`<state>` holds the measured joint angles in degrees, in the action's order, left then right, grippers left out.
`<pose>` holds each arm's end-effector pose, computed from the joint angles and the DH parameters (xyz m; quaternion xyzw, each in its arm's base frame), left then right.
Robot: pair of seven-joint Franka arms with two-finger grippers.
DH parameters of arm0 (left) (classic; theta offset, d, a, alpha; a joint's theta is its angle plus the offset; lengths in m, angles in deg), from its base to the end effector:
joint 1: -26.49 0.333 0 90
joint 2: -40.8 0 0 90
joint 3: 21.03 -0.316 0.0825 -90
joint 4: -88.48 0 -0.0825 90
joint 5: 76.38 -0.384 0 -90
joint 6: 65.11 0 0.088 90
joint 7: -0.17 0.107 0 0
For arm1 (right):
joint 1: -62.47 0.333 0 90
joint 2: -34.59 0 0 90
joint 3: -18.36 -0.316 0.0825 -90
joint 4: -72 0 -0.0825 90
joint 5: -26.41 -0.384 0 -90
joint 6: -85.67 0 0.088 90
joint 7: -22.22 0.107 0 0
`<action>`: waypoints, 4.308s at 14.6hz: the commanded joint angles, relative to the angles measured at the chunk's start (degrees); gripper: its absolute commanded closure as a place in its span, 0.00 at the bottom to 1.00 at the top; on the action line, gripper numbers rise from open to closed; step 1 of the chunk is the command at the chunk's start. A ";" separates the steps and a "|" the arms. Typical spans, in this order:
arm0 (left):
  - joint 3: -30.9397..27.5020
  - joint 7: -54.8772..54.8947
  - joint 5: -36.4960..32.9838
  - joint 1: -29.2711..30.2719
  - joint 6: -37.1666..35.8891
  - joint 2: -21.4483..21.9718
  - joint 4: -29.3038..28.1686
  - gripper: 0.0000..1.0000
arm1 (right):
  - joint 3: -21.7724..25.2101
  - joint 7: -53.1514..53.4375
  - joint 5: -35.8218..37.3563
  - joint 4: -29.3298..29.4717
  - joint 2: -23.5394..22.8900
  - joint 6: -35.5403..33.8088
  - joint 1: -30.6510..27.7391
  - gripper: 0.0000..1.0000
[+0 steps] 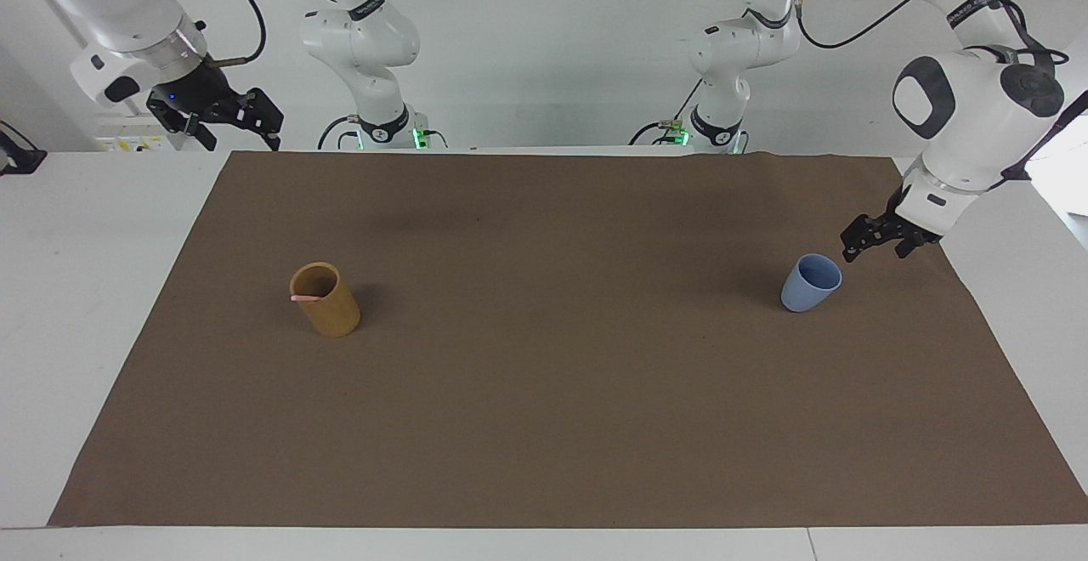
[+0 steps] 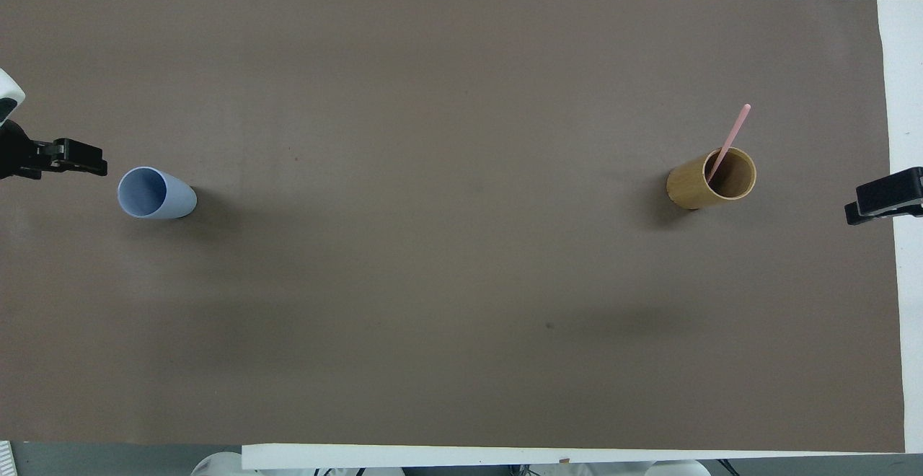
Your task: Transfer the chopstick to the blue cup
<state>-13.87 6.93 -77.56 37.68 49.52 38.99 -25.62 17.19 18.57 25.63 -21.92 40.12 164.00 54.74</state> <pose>0.5580 0.0410 0.4439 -0.9995 0.0282 0.0117 0.0063 0.4981 -0.0551 0.6280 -0.9958 0.0246 0.0868 0.0136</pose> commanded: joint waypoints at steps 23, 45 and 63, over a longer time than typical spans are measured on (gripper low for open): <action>1.10 -15.32 5.64 -14.05 -11.52 1.45 4.76 1.00 | -0.59 -7.86 -4.92 -19.47 -9.84 50.87 3.86 0.11; 1.02 -58.89 7.77 -46.97 4.21 -10.32 5.99 0.00 | -0.50 -16.64 -5.64 -17.27 -10.46 50.19 4.13 0.99; 0.40 -7.62 2.84 -5.39 -13.80 -1.00 15.21 0.00 | -4.54 20.13 -3.71 3.78 -1.60 22.80 26.86 0.99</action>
<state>-14.43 3.47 -73.49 33.55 37.80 38.05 -11.71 12.57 29.73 21.23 -12.03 35.39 183.63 77.82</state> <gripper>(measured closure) 0.000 0.916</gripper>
